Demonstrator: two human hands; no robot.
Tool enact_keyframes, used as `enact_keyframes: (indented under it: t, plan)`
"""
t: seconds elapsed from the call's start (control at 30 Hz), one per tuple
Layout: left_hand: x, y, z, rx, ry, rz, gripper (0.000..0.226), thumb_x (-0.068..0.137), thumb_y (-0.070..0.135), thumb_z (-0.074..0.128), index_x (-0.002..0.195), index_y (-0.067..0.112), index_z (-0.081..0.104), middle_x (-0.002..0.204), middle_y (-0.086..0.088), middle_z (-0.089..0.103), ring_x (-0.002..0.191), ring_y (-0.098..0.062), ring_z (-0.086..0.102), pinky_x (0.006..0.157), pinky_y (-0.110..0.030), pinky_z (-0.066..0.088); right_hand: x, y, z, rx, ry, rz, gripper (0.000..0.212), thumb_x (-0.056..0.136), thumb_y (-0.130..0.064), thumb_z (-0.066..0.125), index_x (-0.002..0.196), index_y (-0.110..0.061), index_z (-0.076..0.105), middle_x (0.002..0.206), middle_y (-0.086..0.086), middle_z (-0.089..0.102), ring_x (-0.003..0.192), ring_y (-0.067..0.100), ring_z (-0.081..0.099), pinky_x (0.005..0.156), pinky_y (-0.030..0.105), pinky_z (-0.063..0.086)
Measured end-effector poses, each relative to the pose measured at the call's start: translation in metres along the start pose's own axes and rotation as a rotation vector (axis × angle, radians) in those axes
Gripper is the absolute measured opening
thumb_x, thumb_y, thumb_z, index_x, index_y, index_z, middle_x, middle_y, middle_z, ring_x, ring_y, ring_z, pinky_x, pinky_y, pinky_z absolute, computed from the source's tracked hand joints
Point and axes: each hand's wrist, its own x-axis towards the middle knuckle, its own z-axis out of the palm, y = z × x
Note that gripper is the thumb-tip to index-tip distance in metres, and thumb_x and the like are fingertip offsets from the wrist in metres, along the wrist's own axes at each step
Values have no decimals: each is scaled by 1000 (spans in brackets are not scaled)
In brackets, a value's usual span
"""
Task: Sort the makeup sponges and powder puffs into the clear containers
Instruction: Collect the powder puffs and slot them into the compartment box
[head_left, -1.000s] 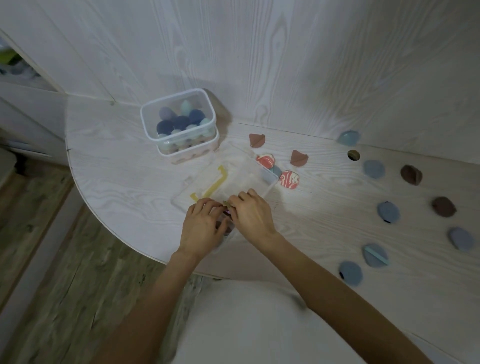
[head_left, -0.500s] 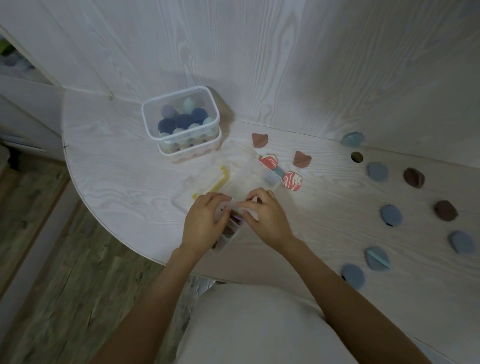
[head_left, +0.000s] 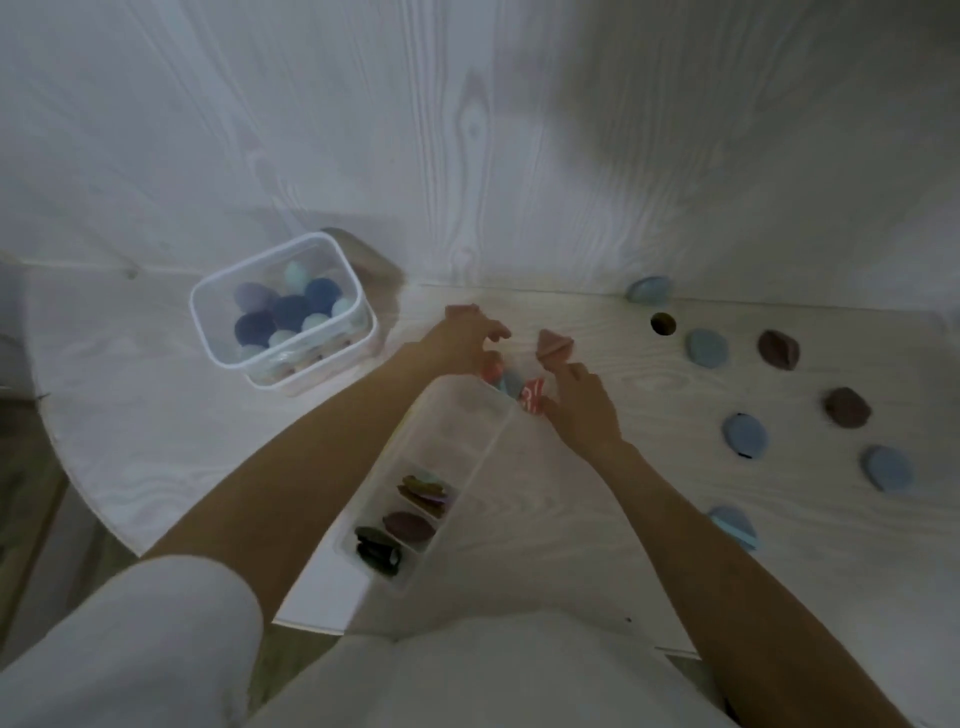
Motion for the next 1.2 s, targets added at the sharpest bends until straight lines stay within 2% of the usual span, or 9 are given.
enact_keyframes:
  t: [0.13,0.3,0.43,0.53,0.63,0.77,0.93,1.1,1.2]
  plan:
    - [28,-10,16,325,-151,30,43,89,24,54,131,16,51,127,-12,55,117,-27,46,106,-32,21,3,-4,13,-108,10,20,40,92,-15,52,131,-13,45,125,14,46,111,30,46,84,38,42]
    - [26,-9,7,245,-78,56,30,82,28,66,109,16,63,110,-9,53,111,-25,45,84,-34,39,-6,-3,14,117,218,19,20,86,-16,59,106,-14,61,106,9,56,86,26,57,66,33,44]
    - [-27,0,-8,15,231,180,16,85,27,65,97,17,66,102,-5,56,98,-20,53,78,-34,46,-31,-3,8,352,429,21,11,85,-14,64,95,-13,64,95,4,61,75,15,58,63,27,47]
    - [-95,2,6,-40,487,223,12,85,24,64,95,18,68,101,-1,58,91,-12,51,75,-20,40,-57,-5,-1,567,428,27,12,87,-12,63,98,-14,62,94,0,63,73,7,56,62,10,43]
    - [-145,-5,37,-68,549,127,10,84,18,67,94,18,69,97,-2,59,83,-11,53,72,-18,44,-77,-12,-10,705,397,8,10,88,-14,63,97,-17,61,92,-4,64,76,3,58,63,7,44]
    - [-159,-13,67,21,553,76,11,79,10,73,88,16,72,89,-5,64,76,-20,59,68,-18,40,-90,-29,-16,782,384,-60,7,88,-16,64,93,-19,61,90,-6,65,75,3,60,63,8,44]
    - [-152,-23,67,97,427,138,12,77,9,69,87,15,75,88,-5,68,68,-22,65,64,-25,50,-96,-46,-14,761,341,-166,8,86,-14,65,94,-16,64,89,-4,66,75,8,60,62,16,48]
    - [-150,-28,66,217,313,171,23,84,20,49,94,19,70,89,0,70,68,-21,65,75,-28,46,-101,-55,-5,715,336,-242,11,84,-11,67,94,-13,65,90,-3,67,72,7,61,62,18,49]
    - [-151,-27,64,247,282,190,16,84,20,53,88,20,68,84,4,71,69,-19,66,82,-29,46,-100,-64,7,676,266,-229,11,82,-19,71,90,-14,65,83,-4,67,68,6,61,60,14,47]
